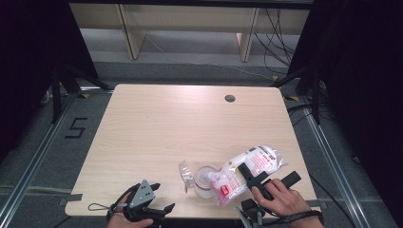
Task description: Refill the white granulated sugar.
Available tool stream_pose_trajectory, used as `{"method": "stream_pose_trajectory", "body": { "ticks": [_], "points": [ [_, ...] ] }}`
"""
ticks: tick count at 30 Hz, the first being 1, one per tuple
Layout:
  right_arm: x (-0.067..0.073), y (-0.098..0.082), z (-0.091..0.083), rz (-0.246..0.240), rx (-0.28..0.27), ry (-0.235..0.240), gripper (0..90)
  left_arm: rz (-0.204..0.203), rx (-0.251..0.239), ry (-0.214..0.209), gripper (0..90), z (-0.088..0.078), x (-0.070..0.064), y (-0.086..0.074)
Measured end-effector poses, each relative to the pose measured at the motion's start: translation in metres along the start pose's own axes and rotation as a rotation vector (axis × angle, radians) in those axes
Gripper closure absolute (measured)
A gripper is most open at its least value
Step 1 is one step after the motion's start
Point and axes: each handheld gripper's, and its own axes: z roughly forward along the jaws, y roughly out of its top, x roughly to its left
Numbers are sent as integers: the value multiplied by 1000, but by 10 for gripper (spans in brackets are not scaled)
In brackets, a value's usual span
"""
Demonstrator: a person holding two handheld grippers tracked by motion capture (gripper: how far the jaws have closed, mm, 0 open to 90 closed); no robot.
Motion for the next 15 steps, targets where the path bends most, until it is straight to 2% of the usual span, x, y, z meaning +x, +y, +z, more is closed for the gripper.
{"method": "stream_pose_trajectory", "body": {
  "ticks": [1,2,4,7,9,10,11,12,13,14,15],
  "points": [
    [-1,0,0,-7,5,15,651,0,0,0,174,0,0,0],
    [0,0,0,-3,-1,-9,652,5,0,2,174,0,1,0],
    [1,0,0,17,0,1,652,11,1,10,174,2,1,1],
    [1,0,0,7,5,5,652,-5,-10,3,174,2,0,1],
    [1,0,0,0,9,28,653,-5,-3,2,174,1,-1,0],
    [2,1,0,23,16,30,653,-1,2,-2,174,0,0,1],
    [1,1,1,4,6,25,653,-3,-11,0,174,1,0,1],
    [1,1,1,5,5,24,653,23,15,7,174,-1,3,1],
    [1,1,1,5,5,24,653,23,15,7,174,-1,3,1],
    [2,1,0,21,13,27,654,-5,-2,1,174,1,1,0],
    [2,1,0,21,13,27,654,-5,-2,1,174,1,1,0]
  ]
}}
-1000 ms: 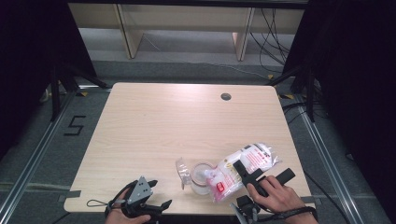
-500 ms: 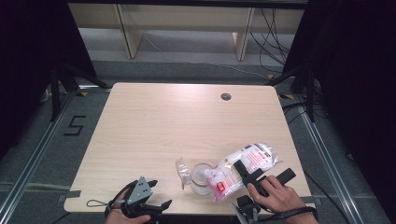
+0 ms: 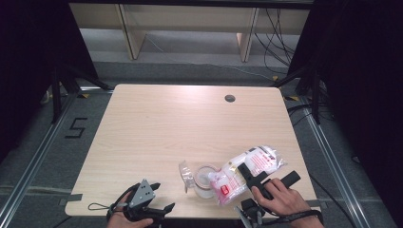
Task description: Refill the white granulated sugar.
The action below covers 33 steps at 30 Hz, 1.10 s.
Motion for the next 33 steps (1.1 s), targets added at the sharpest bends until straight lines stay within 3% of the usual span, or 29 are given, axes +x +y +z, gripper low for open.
{"method": "stream_pose_trajectory", "body": {
  "ticks": [1,3,6,7,10,11,12,14,22,24,25,26,33],
  "points": [
    [-1,-1,0,-18,-5,-2,654,22,3,-4,174,1,1,0],
    [0,-2,0,-16,-3,-4,654,2,8,-3,174,1,-1,0],
    [-1,-2,0,-15,-1,-7,654,4,10,0,174,0,-1,0],
    [0,-2,-1,5,9,-7,655,9,11,-3,174,0,0,0],
    [-3,-2,-2,-26,2,-5,655,10,13,2,174,0,0,0],
    [-2,-2,-2,-5,4,-3,655,22,27,6,174,-1,1,0],
    [-2,-1,-2,-6,6,-10,656,4,10,-3,174,0,-1,0],
    [-3,-1,-2,-27,0,-3,656,14,19,2,174,0,0,0],
    [-3,0,-4,-21,11,-12,657,16,22,4,174,0,1,0],
    [-4,1,-4,-25,16,-13,657,-6,3,-5,174,1,-1,0],
    [-4,2,-4,-34,14,-16,657,23,28,6,173,-1,1,0],
    [-4,3,-4,-38,15,-17,657,5,12,1,174,0,0,0],
    [-4,5,-3,-47,19,-13,658,0,7,-3,174,0,-1,0]
  ]
}}
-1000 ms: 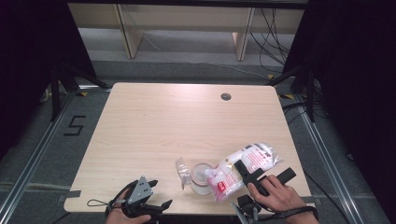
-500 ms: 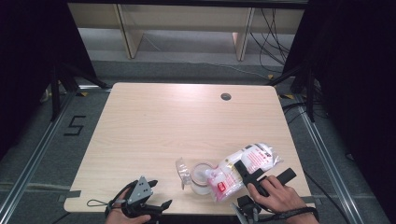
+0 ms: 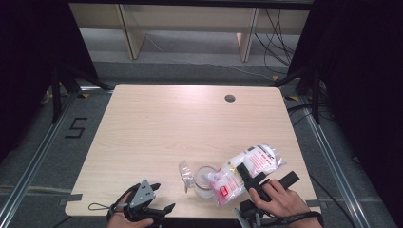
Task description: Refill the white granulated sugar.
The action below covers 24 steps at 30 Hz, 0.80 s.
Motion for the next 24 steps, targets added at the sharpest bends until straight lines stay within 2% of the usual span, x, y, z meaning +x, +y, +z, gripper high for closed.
{"method": "stream_pose_trajectory", "body": {
  "ticks": [2,3,5,6,7,16,20,22,24],
  "points": [
    [0,-1,0,-2,0,1,659,6,0,1,174,0,0,0],
    [0,-1,0,-1,-4,8,659,26,4,4,174,-1,2,0],
    [0,-2,-1,-3,6,-1,659,30,4,4,174,-1,2,1],
    [-1,-2,-1,-1,6,-6,659,30,2,4,174,-1,2,1],
    [-1,-2,-1,-2,5,2,660,4,2,6,174,0,1,0],
    [-2,-3,-2,-2,12,-9,661,-3,-5,0,174,0,0,0],
    [-1,-2,-2,-4,7,3,661,-2,-5,1,174,0,0,0],
    [-2,-2,-2,-4,7,2,662,26,-6,2,174,-1,1,1],
    [-1,-2,-2,-4,7,-4,662,25,-6,3,174,-1,1,1]
  ]
}}
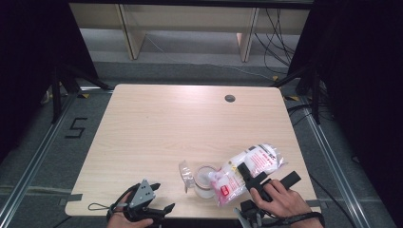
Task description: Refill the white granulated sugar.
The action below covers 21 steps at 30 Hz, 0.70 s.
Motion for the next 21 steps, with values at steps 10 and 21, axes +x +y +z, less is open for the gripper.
{"method": "stream_pose_trajectory", "body": {
  "ticks": [10,21],
  "points": [
    [0,2,1,-3,-8,19,663,-26,-4,-8,173,0,-1,0],
    [0,1,1,1,-9,12,666,-23,-7,-6,174,0,-1,0]
  ]
}}
